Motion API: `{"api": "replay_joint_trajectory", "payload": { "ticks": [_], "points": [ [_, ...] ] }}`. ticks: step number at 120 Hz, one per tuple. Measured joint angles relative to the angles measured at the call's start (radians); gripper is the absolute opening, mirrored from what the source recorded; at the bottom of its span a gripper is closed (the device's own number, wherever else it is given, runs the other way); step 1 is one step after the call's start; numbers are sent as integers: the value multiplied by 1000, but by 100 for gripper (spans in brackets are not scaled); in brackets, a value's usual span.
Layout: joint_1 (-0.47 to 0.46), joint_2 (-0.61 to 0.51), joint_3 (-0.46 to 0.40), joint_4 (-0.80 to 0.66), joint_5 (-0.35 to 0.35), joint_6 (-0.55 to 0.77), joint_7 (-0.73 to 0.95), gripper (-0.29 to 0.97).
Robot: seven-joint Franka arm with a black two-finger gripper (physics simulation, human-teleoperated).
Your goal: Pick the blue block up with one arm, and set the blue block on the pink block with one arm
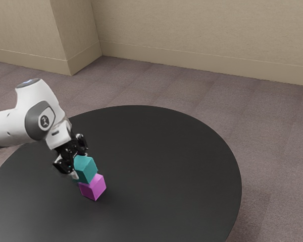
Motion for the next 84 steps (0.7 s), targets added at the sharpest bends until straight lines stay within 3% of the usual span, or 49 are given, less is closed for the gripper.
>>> {"api": "replay_joint_trajectory", "payload": {
  "ticks": [49, 66, 84],
  "points": [
    [5, 151, 2, 127, 4, -46, 308, 35],
    [17, 162, -4, 148, 107, -51, 286, 37],
    [23, 174, -6, 162, 155, -52, 236, 38]
  ]
}}
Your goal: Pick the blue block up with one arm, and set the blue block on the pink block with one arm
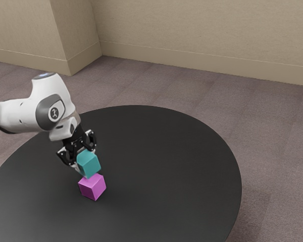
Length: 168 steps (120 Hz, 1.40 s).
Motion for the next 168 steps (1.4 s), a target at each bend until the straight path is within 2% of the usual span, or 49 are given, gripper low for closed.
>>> {"api": "replay_joint_trajectory", "payload": {
  "ticks": [23, 56, 75, 121, 168],
  "points": [
    [38, 10, -35, 18, 80, -2, -121, 39],
    [103, 18, -116, 29, 101, -3, -303, 39],
    [81, 19, -140, 32, 103, -3, -383, 39],
    [-58, 27, -142, 27, 109, 3, -452, 38],
    [20, 29, -143, 26, 110, 5, -480, 39]
  ]
}}
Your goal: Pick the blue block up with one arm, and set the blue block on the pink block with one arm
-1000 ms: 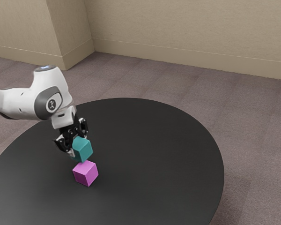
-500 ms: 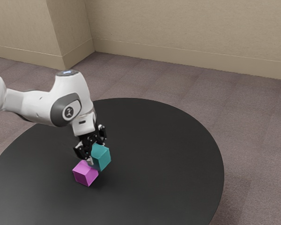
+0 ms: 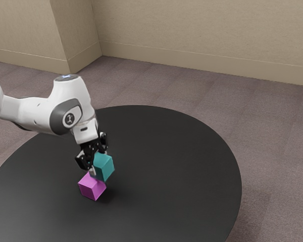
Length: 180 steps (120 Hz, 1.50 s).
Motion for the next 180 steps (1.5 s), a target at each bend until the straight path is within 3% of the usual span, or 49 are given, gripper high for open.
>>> {"api": "replay_joint_trajectory", "payload": {
  "ticks": [45, 77, 96, 147, 180],
  "points": [
    [-13, 10, 1, -19, 0, 76, 2, 39],
    [0, -80, 2, -111, -16, 94, 6, 39],
    [51, -91, 9, -125, -51, 99, 22, 39],
    [51, -141, 11, -164, -182, 97, 158, 39],
    [56, -135, 34, -171, -207, 91, 236, 39]
  ]
}}
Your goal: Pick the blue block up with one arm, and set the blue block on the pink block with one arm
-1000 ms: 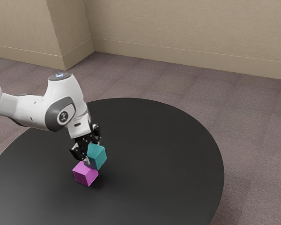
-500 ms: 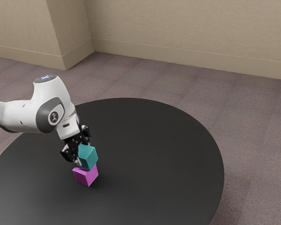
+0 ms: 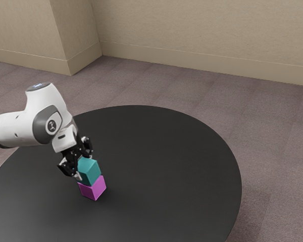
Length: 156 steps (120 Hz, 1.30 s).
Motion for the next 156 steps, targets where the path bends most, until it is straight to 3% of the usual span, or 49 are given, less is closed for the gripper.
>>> {"api": "replay_joint_trajectory", "payload": {
  "ticks": [87, 156],
  "points": [
    [-4, 41, 11, 30, -2, -4, 104, 39],
    [-3, 35, 11, 20, -3, -6, 92, 40]
  ]
}}
